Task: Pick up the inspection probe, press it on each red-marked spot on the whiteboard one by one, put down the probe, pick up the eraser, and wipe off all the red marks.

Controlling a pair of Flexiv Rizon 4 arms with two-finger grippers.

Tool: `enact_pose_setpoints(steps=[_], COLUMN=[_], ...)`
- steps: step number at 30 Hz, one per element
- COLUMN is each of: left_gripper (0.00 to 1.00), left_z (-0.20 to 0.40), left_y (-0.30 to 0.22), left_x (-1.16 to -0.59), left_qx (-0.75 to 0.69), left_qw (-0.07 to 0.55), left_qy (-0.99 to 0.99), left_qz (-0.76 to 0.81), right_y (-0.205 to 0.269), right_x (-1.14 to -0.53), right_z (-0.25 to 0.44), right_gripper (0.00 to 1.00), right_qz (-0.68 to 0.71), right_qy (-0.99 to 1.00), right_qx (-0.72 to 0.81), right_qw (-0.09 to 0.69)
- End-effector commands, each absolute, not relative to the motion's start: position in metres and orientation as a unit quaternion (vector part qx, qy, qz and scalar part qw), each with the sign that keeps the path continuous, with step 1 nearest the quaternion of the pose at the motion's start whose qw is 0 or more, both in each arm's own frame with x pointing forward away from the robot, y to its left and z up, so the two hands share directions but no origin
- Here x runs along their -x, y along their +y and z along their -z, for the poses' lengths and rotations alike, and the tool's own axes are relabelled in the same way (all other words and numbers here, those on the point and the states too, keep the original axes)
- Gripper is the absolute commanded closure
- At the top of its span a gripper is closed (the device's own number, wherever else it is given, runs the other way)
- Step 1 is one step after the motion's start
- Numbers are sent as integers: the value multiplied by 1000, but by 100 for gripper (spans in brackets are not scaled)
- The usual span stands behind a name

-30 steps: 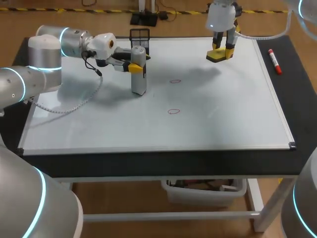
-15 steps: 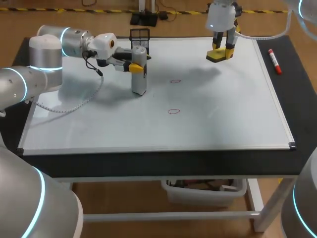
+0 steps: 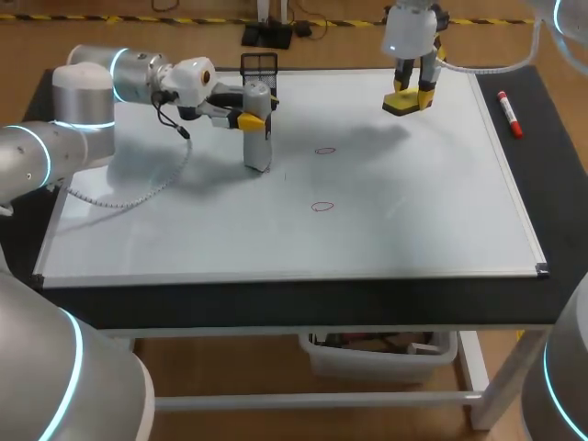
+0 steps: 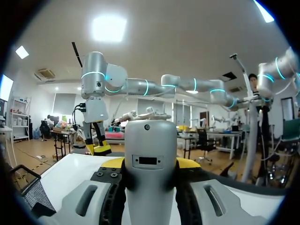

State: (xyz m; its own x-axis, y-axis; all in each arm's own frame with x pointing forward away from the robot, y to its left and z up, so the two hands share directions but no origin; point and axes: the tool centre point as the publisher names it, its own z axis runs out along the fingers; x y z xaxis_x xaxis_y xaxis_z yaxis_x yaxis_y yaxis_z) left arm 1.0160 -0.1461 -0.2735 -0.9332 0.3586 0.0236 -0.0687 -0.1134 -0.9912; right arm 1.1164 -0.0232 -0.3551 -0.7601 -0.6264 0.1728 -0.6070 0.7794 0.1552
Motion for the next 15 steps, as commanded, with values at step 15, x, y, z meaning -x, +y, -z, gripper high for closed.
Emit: enact_pose_setpoints(steps=[15], left_gripper=[100], left_z=[241], left_y=[-77], left_x=[-1058], left_qx=[31], left_qw=[39], left_qy=[-652], left_qz=[-756], right_y=[-24], right_x=[-1116], right_z=[352], right_gripper=[100], right_qz=[42], right_qy=[-937], right_qx=[-330], right_qw=[108])
